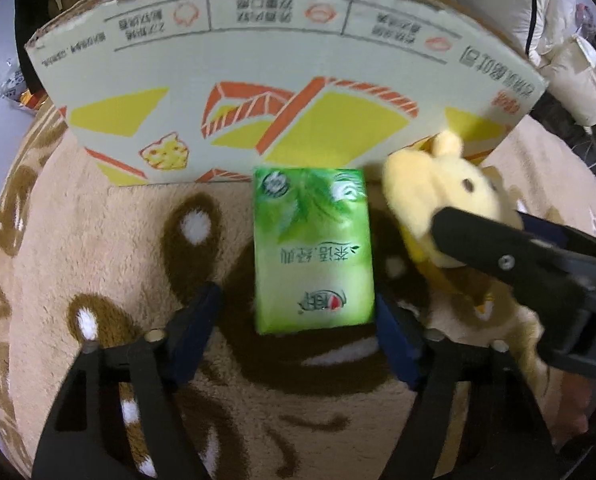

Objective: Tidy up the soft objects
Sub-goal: 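Grasp the yellow dog plush with the right tool while the left tool grasps the green tissue pack, then carry the dog plush over the box with the right tool while the left tool carries the green pack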

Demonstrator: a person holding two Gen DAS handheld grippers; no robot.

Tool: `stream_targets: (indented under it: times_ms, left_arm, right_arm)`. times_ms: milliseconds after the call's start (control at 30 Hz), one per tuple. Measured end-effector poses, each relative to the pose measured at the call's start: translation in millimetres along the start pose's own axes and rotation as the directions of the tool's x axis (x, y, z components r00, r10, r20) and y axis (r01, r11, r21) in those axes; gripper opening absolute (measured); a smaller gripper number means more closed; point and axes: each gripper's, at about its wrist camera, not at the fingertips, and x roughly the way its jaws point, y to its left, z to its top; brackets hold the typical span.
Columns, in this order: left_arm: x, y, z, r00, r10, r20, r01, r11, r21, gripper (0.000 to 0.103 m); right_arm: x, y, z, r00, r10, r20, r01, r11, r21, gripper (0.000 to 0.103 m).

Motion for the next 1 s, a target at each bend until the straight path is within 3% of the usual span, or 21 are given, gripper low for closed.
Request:
stream_targets:
  times_ms: [100, 267, 467, 633, 833, 1000]
  left_arm:
    - [-2, 0, 0, 1.0, 0.02, 0.013, -0.02, 1.0, 0.002, 0.053]
    - [-10, 7, -3, 1.0, 0.006, 0.028, -0.005, 1.0, -0.026, 0.052]
    - [-30, 1, -17, 0.996, 0.056, 0.07, -0.056, 0.998, -0.006, 0.051]
    - [-62, 12, -30, 0.991, 0.082, 0.102, -0.077, 0.996, -0.051, 0.051]
    - [-117, 11, -43, 0.958, 0.154, 0.24, -0.137, 0.987, -0.086, 0.051]
    - [-159, 0, -46, 0.906, 0.193, 0.377, -0.173, 0.981, -0.087, 0.051]
  right_arm:
    - [0, 1, 0, 1.0, -0.002, 0.002, 0.002, 1.0, -0.002, 0.091]
    - [0, 3, -1, 1.0, -0.006, 0.006, 0.006, 1.0, -0.006, 0.091]
    - [-15, 5, -2, 0.999, -0.003, 0.041, 0.004, 1.0, -0.012, 0.09]
    - [-35, 6, -7, 0.997, 0.011, 0.076, -0.01, 1.0, -0.012, 0.089]
    - [-79, 13, -16, 0.983, 0.039, 0.18, -0.034, 0.999, -0.031, 0.089]
    - [-113, 24, -23, 0.96, 0.057, 0.275, -0.037, 0.997, -0.074, 0.089]
